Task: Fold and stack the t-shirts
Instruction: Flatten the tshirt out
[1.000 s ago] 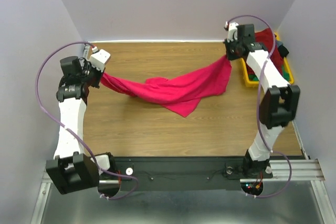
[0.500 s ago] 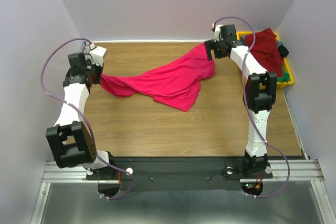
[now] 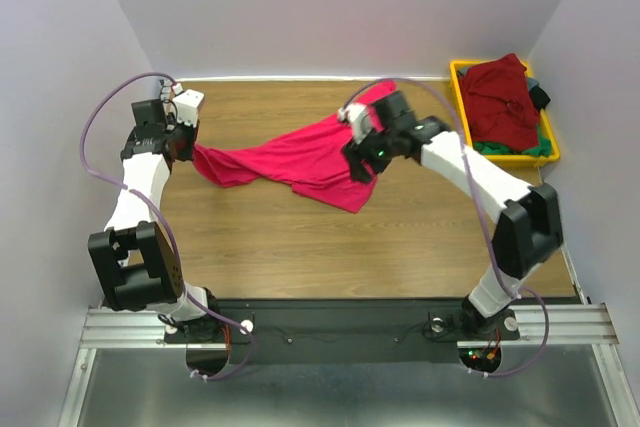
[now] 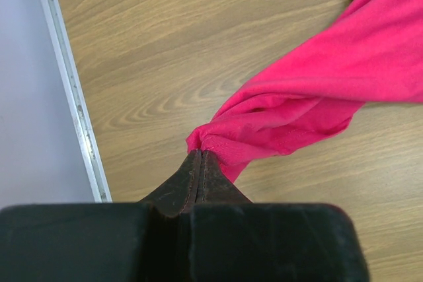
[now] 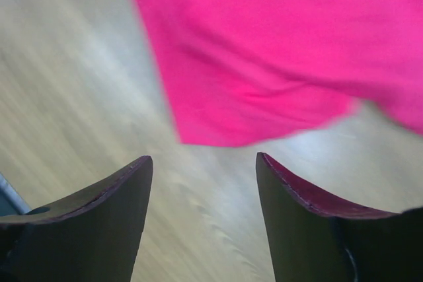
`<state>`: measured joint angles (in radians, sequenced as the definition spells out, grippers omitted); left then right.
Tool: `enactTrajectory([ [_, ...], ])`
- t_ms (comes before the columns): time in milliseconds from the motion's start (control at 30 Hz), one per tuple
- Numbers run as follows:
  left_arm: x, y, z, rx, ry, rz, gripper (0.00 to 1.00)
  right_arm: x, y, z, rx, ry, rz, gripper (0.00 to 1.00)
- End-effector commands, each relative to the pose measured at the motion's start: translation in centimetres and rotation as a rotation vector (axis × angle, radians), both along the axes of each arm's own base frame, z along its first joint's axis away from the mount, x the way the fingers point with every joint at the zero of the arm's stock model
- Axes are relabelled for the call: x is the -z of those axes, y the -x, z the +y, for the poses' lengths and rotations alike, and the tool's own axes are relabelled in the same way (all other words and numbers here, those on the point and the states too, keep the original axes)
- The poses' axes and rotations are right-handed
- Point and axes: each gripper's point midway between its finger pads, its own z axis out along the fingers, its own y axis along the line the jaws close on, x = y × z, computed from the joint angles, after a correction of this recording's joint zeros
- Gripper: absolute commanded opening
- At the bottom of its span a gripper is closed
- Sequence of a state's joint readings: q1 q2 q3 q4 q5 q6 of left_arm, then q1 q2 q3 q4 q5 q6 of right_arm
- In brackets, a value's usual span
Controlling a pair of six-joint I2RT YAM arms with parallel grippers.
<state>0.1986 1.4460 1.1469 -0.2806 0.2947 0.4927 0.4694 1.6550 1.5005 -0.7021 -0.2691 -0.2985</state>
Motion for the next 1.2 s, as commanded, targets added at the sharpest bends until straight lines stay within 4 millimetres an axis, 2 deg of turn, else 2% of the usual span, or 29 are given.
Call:
enactTrajectory([
  [0,-1.8,-0.5,-0.2,0.013,0.018,-0.027,0.00,6.4,2.4,2.1,-0.077,0.087,0.129,0.68],
  [100,-1.3,-0.3,-0.3,0.020,0.021,-0.012,0.00,8.4,3.1,4.3,-0.107,0.129,0.118,0.68],
  [233,-0.4,-0.1,-0.4,0.025,0.026,0.013,0.00,11.1,3.4,5.9,-0.113,0.171,0.124,0.69],
  [267,-0.4,-0.1,-0.4,0.029,0.025,0.012,0.00,12.4,3.4,5.5,-0.096,0.206,0.129,0.69],
  [367,0.0,0.1,-0.5,0.036,0.023,0.021,0.00,14.4,3.5,5.6,-0.089,0.258,0.121,0.69],
  [467,-0.1,0.0,-0.4,0.039,0.018,0.016,0.00,15.7,3.8,5.4,-0.085,0.287,0.136,0.67],
  [567,0.0,-0.2,-0.4,0.038,0.014,0.016,0.00,17.2,4.6,4.7,-0.086,0.320,0.169,0.50],
  [633,-0.1,-0.4,-0.3,0.039,0.016,0.016,0.00,17.3,4.9,4.0,-0.074,0.340,0.166,0.30],
  [667,-0.3,-0.5,-0.3,0.040,0.016,0.011,0.00,16.5,5.0,3.6,-0.065,0.340,0.147,0.06],
  [700,-0.6,-0.6,-0.3,0.043,0.014,0.006,0.00,15.8,4.5,3.1,-0.042,0.356,0.114,0.00],
  [733,-0.8,-0.7,-0.3,0.043,0.012,0.002,0.00,15.0,4.3,2.8,-0.029,0.356,0.092,0.01],
  [833,-2.5,-1.2,-0.2,0.049,0.003,-0.028,0.00,11.0,2.3,1.4,0.032,0.337,-0.009,0.01],
  [867,-3.2,-1.3,-0.3,0.058,-0.002,-0.044,0.00,7.4,1.0,1.2,0.059,0.294,-0.079,0.01],
  [900,-4.4,-1.7,-0.2,0.063,-0.008,-0.069,0.00,5.6,0.1,0.6,0.087,0.273,-0.109,0.01],
  [933,-4.8,-1.6,-0.4,0.072,-0.008,-0.072,0.00,3.7,-1.5,-1.2,0.142,0.252,-0.137,0.01],
  [967,-5.4,-1.7,-0.5,0.084,-0.012,-0.085,0.00,1.2,-2.3,-2.1,0.170,0.220,-0.174,0.00],
  [1000,-6.3,-1.8,-0.6,0.104,-0.019,-0.103,0.00,-2.0,-4.2,-3.7,0.221,0.182,-0.228,0.01],
  [1067,-7.5,-1.8,-0.8,0.123,-0.027,-0.126,0.00,-5.5,-5.4,-5.2,0.261,0.156,-0.291,0.00],
  [1100,-7.9,-1.8,-1.0,0.146,-0.034,-0.136,0.00,-8.6,-6.2,-5.9,0.279,0.132,-0.353,0.01],
  [1167,-9.3,-1.6,-1.8,0.194,-0.027,-0.157,0.00,-11.1,-7.0,-7.7,0.320,0.126,-0.403,0.01],
])
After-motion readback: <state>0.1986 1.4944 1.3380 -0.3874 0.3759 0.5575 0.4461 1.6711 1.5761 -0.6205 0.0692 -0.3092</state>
